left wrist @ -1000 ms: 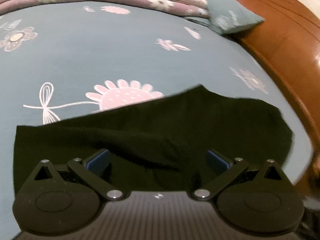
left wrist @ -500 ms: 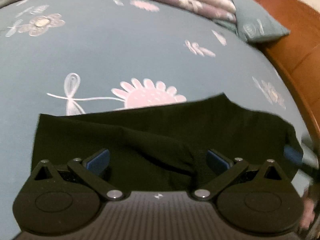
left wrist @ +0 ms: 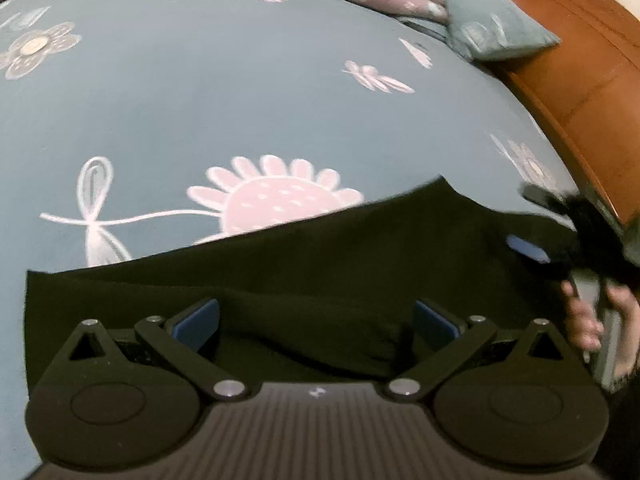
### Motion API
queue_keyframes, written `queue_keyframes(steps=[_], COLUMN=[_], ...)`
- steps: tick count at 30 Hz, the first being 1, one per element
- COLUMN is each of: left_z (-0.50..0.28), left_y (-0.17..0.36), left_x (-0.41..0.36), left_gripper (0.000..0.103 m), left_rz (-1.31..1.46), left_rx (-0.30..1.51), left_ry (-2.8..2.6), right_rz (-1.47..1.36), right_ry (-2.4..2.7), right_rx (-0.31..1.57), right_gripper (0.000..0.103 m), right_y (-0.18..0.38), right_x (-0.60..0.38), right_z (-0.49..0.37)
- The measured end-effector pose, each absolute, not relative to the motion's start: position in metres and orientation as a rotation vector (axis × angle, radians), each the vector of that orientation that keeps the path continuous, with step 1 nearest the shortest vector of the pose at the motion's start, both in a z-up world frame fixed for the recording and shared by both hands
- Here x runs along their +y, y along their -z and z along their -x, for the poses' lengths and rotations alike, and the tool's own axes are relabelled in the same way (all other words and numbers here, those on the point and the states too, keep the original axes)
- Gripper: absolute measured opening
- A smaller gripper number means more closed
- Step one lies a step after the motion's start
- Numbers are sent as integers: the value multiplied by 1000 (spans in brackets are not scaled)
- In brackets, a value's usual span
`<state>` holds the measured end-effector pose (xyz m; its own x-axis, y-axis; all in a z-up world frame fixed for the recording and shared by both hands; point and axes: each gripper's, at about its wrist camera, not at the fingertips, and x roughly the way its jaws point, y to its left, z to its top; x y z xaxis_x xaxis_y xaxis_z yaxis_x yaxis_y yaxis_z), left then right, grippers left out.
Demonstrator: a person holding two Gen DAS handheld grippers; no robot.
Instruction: Fold clothes
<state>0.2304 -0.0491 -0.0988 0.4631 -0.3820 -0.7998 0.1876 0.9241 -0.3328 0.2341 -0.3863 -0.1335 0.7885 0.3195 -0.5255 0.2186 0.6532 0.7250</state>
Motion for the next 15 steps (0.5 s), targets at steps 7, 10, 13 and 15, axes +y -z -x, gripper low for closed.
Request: queue_keyframes(steps=[7,10,13,15], left_z=[-230,-229,-230,-230], left_y=[102,101,99,98], left_x=[-36,-36,-34,-32], left_gripper=[102,102,102,102], left_rz=[263,263,267,270], left_rx=[1049,1050,1046,1042], left_ry=[353,353,352,347], right_rz=[-784,-730,-764,-827], right_ry=[-19,77,147,126], right_rx=[628,639,671,636], right_gripper=[103,103,102,103], right_y=[103,109,123,117], right_x=[-377,-384,-404,-406], right_z=[-241,-252,-254,-242])
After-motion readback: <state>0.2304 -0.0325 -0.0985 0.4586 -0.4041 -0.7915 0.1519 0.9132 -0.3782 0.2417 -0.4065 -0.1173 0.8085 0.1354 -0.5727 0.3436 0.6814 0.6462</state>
